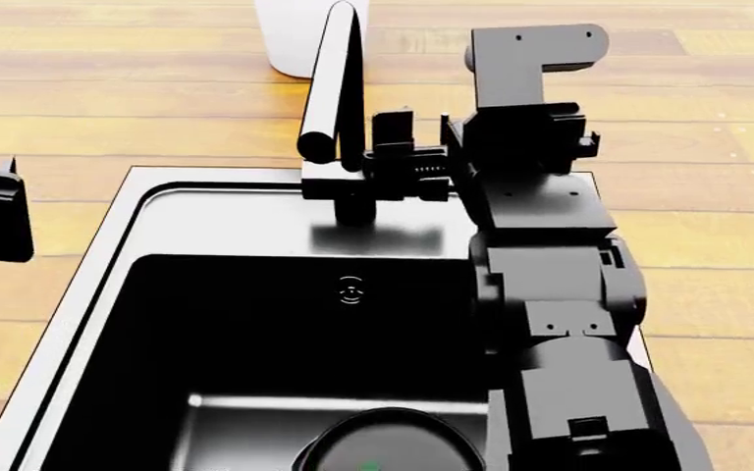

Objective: Pick the pan and sponge and place them into the sink. Then turn on the water.

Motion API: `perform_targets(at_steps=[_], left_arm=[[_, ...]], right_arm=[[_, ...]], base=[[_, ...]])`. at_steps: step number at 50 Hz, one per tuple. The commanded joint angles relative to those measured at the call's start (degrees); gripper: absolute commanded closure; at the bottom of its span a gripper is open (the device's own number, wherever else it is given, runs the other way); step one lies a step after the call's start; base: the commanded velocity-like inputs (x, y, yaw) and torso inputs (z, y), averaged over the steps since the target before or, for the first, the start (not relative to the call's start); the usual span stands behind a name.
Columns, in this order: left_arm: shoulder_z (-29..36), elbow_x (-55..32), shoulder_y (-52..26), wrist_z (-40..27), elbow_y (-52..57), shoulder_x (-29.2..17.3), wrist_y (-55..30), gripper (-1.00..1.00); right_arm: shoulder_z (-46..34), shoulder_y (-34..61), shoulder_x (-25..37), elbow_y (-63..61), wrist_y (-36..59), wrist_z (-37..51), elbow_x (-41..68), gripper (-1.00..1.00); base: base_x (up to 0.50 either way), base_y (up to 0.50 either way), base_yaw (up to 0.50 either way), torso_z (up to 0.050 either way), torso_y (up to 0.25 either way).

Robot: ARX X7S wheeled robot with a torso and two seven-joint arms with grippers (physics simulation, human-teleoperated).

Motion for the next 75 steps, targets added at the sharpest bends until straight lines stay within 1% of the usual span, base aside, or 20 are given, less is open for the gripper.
perform_targets(at_steps=[1, 3, 10, 15, 19, 25, 29, 30, 32, 39, 47, 53, 54, 66, 75], left_arm=[[0.76, 2.70, -3.67, 3.61, -6.09, 1.76, -0.48, -1.00], [1.04, 3.02, -3.94, 3.87, -5.81, 1.17, -0.93, -1.00], [1.04, 2.90, -3.72, 3.40, -5.82, 1.49, -0.97, -1.00], [1.62, 3.88, -4.27, 3.61, -6.88, 2.77, -0.86, -1.00], [1.81, 4.06, -3.98, 4.18, -6.61, 2.35, -0.79, -1.00], [1.90, 4.03, -4.08, 4.33, -5.85, 1.64, -1.21, -1.00], [1.90, 4.03, -3.73, 4.01, -5.83, 1.86, -1.02, -1.00], [2.08, 4.32, -3.83, 3.79, -6.31, 2.56, -0.95, -1.00], [1.93, 4.11, -3.32, 4.01, -5.97, 1.85, -0.80, -1.00], [2.34, 4.81, -3.20, 4.40, -6.52, 2.35, -0.48, -1.00], [1.87, 4.17, -2.85, 4.25, -5.64, 1.32, -0.57, -1.00], [1.37, 3.60, -2.68, 3.61, -6.05, 1.92, -0.29, -1.00], [0.68, 3.26, -2.16, 3.92, -5.99, 1.87, 0.87, -1.00], [0.72, 3.17, -2.11, 3.39, -6.09, 1.55, 0.28, -1.00], [0.99, 3.48, -4.47, 3.74, -6.75, 1.81, -1.28, -1.00]], right_arm=[[2.01, 0.81, -0.02, 0.06, 0.52, 0.08, -1.52, -1.00], [2.70, 1.23, 0.00, 0.06, 1.09, -0.09, -1.38, -1.00], [2.79, 1.73, 0.00, 0.05, 0.01, 0.64, -2.36, -1.00], [2.43, 3.66, -0.07, 0.02, -1.12, 1.43, -2.43, -1.00], [1.33, 3.92, -0.04, 0.02, -2.17, 1.89, -2.16, -1.00], [2.11, 4.48, 0.38, 0.00, -1.94, 2.30, -2.27, -1.00], [2.19, 4.45, 0.31, -0.01, -2.16, 2.21, -2.46, -1.00], [2.25, 4.46, 0.32, 0.00, -2.21, 2.27, -2.50, -1.00], [2.45, 4.47, 0.44, 0.00, -2.29, 2.51, -2.59, -1.00], [2.92, 4.87, 0.47, 0.01, -2.11, 2.76, -3.11, -1.00], [3.14, 5.23, 0.25, 0.01, -2.07, 2.60, -3.52, -1.00], [3.36, 5.33, 0.26, 0.01, -2.03, 2.36, -3.56, -1.00], [3.40, 5.48, 0.22, 0.00, -2.00, 2.26, -3.52, -1.00], [2.50, 6.99, -0.01, 0.00, -1.94, 1.08, -2.35, -1.00], [2.33, 8.69, 0.02, 0.00, -1.29, 1.19, -1.69, -1.00]], base=[[0.00, 0.00, 0.00, 0.021, -0.086], [0.00, 0.00, 0.00, 0.028, -0.156], [0.00, 0.00, 0.00, 0.034, -0.206], [0.00, 0.00, 0.00, 0.033, -0.157], [0.00, 0.00, 0.00, 0.033, -0.145], [0.00, 0.00, 0.00, 0.034, -0.132], [0.00, 0.00, 0.00, 0.033, -0.133], [0.00, 0.00, 0.00, 0.033, -0.133], [0.00, 0.00, 0.00, 0.033, -0.135], [0.00, 0.00, 0.00, 0.033, -0.133], [0.00, 0.00, 0.00, 0.033, -0.133], [0.00, 0.00, 0.00, 0.032, -0.124], [0.00, 0.00, 0.00, 0.017, -0.020], [0.00, 0.00, 0.00, 0.000, 0.000], [0.00, 0.00, 0.00, 0.000, 0.000]])
